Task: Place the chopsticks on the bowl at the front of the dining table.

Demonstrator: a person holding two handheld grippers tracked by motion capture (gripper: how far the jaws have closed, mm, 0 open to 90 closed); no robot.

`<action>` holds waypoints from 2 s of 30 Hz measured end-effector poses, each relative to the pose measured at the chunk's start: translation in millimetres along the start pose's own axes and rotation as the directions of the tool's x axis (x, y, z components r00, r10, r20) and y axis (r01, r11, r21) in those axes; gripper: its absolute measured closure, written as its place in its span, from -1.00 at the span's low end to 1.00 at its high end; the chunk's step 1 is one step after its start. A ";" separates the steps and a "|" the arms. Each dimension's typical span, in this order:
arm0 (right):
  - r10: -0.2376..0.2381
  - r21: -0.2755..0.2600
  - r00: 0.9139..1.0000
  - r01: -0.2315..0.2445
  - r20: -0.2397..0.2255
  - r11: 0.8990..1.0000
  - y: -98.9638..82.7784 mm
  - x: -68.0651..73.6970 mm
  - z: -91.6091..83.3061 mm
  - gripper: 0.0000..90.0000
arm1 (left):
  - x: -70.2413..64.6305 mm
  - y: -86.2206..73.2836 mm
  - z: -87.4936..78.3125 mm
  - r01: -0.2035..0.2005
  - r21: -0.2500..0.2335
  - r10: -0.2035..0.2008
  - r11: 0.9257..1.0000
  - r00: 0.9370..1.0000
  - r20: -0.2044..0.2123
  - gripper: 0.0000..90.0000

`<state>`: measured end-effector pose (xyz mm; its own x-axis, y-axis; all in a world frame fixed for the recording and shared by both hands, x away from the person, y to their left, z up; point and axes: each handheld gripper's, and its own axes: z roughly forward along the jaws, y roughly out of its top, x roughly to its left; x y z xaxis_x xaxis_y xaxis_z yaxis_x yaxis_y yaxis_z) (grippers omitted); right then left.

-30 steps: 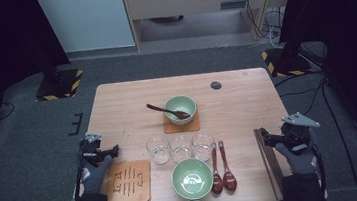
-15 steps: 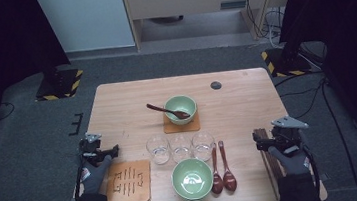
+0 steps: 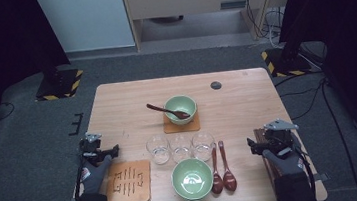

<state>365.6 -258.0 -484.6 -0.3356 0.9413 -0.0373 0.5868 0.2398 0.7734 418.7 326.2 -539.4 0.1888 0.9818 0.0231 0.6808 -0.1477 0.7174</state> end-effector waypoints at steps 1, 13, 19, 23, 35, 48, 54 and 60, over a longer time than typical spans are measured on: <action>0.001 0.006 1.000 -0.001 -0.001 1.000 -0.6 0.4 1.3 -0.83 | 0.0 0.0 0.0 0.000 0.000 0.000 1.000 1.000 0.000 -0.93; -0.002 0.064 1.000 0.004 -0.025 0.998 -11.3 4.5 15.5 -0.81 | -0.1 0.0 0.0 0.000 0.001 0.000 1.000 1.000 -0.001 -0.93; -0.005 0.096 0.999 0.010 -0.046 0.995 -16.4 5.9 22.8 -0.70 | -0.1 0.0 0.1 0.000 0.001 0.000 1.000 1.000 -0.002 -0.93; 0.004 0.105 0.998 0.002 -0.058 0.994 -19.0 4.4 24.9 -0.65 | -0.2 0.1 0.2 0.001 0.001 -0.001 1.000 1.000 -0.003 -0.93; 0.025 0.131 0.997 -0.015 -0.076 0.991 -23.0 1.7 28.4 -0.52 | -0.2 0.2 0.3 0.001 0.002 -0.001 1.000 1.000 -0.004 -0.94; 0.015 0.161 0.995 0.001 -0.094 0.987 -25.2 5.0 32.8 -0.45 | -0.2 0.1 0.3 0.002 0.002 -0.002 1.000 1.000 -0.004 -0.94; -0.002 0.182 0.997 0.017 -0.084 0.983 -27.1 5.5 35.3 -0.44 | -0.2 0.1 0.3 0.002 0.002 -0.002 1.000 1.000 -0.004 -0.94; -0.007 0.181 0.996 0.022 -0.084 0.983 -27.1 6.4 35.5 -0.41 | -0.1 0.1 0.3 0.002 0.002 -0.002 1.000 1.000 -0.004 -0.94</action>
<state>373.7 -250.0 -528.3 -0.4005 0.9163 0.0107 0.7028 0.2997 0.6451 419.0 326.0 -539.5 0.1850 0.9824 0.0247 0.6823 -0.1465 0.7162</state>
